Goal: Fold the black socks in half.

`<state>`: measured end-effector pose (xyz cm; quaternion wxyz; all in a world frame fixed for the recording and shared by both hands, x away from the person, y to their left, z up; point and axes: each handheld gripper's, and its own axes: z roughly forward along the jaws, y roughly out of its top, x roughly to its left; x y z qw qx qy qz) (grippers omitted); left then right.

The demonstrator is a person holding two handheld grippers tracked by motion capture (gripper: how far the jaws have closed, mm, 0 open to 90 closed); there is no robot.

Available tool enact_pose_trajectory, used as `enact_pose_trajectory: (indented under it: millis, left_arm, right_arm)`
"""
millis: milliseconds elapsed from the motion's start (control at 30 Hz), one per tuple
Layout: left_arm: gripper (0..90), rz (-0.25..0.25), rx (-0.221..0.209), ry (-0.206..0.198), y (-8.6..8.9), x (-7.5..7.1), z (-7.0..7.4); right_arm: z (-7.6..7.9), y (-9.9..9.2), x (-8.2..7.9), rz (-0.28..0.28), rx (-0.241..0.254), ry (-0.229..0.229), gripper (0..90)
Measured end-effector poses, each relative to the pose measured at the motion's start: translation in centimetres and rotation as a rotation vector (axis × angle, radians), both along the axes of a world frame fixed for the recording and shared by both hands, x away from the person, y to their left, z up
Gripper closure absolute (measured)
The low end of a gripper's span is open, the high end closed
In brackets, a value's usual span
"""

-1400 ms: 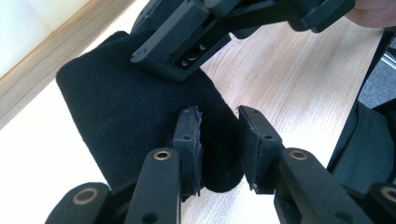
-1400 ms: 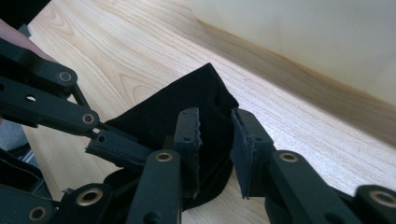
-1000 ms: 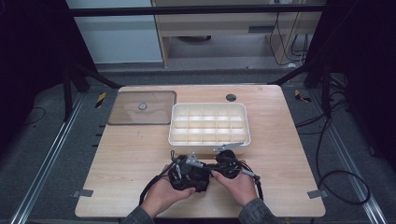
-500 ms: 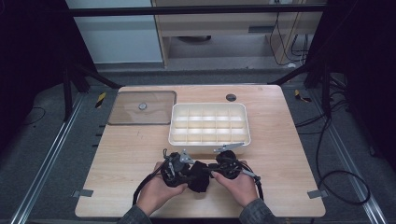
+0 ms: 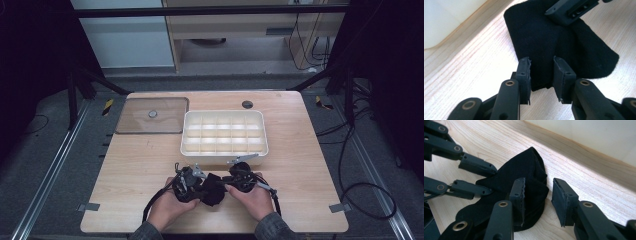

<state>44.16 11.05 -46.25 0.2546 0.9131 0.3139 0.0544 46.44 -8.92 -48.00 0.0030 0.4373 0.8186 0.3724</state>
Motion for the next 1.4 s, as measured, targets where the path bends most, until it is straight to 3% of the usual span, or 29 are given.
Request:
enact_pose_trajectory:
  millis: [133,500,867,1100,1233,1400]
  left_arm:
    - [69.3,0.01,-0.041,0.03,0.1,-0.3,-0.3]
    - [62.7,0.023,-0.094,0.028,0.7,-0.5,0.0]
    - [48.8,0.045,-0.112,-0.007,1.4,-1.0,1.5]
    - [47.0,0.056,-0.111,-0.022,1.9,-0.9,1.7]
    - [36.2,0.085,-0.081,-0.064,2.8,-0.8,2.1]
    - [16.7,0.148,-0.068,-0.096,4.5,-0.4,1.9]
  right_arm:
    - [-0.1,-0.1,0.4,0.002,0.004,0.005,62.8]
    - [0.6,0.2,0.4,0.003,-0.02,-0.007,59.3]
    - [2.2,0.4,0.4,0.01,-0.012,-0.026,52.5]
    - [2.6,0.9,0.4,0.013,-0.013,-0.027,48.8]
    - [2.8,1.0,0.5,0.004,-0.019,-0.03,44.5]
    - [2.6,1.6,0.5,-0.002,-0.046,-0.018,37.7]
